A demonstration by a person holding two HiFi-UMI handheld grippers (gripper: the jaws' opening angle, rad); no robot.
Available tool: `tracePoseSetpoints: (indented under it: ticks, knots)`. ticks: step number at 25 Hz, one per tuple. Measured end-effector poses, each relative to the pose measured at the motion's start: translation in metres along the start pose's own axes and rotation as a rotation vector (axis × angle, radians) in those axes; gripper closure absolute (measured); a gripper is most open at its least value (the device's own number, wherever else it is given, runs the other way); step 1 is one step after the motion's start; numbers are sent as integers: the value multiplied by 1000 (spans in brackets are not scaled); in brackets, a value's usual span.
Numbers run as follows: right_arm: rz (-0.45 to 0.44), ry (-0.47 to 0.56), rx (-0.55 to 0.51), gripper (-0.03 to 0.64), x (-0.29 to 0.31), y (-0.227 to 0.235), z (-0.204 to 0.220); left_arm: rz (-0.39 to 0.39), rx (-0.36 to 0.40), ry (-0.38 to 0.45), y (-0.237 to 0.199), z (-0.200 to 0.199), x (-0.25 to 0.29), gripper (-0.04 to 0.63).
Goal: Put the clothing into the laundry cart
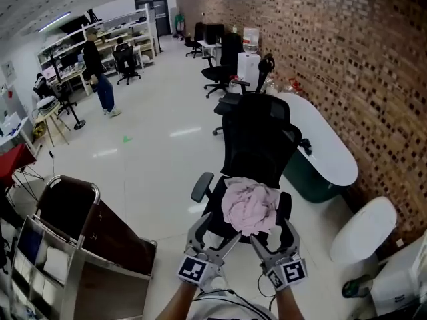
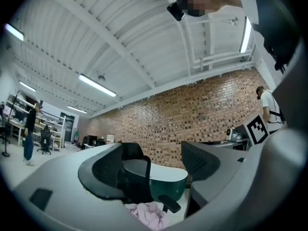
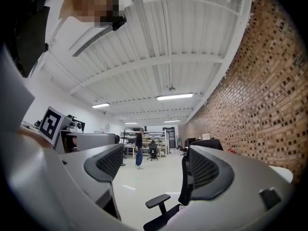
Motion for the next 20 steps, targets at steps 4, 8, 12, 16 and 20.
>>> tracePoseSetpoints:
  ticks: [4, 8, 12, 16, 20]
  knots:
    - [-34, 3, 6, 168, 42, -15, 10, -30, -47, 3, -54, 12, -1, 222]
    - [-49, -51, -4, 167, 67, -12, 32, -63, -50, 39, -90, 15, 10, 222]
    - [-22, -109, 4, 169, 75, 11, 47, -27, -77, 42, -92, 23, 35, 235]
    - [5, -107, 43, 180, 99, 51, 53, -3, -95, 14, -104, 37, 80, 235]
    - [-5, -75, 197, 183, 139, 104, 52, -61, -51, 37, -125, 45, 125, 235]
Point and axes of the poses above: the fingertips, and each gripper's own axes: x forward along the fingers, y to its right, z out of its underside, the point moved 7 cm from there along -x, backward along the fingers, and after that the axes turned 12 degrees about z, right-handed, at the moved point
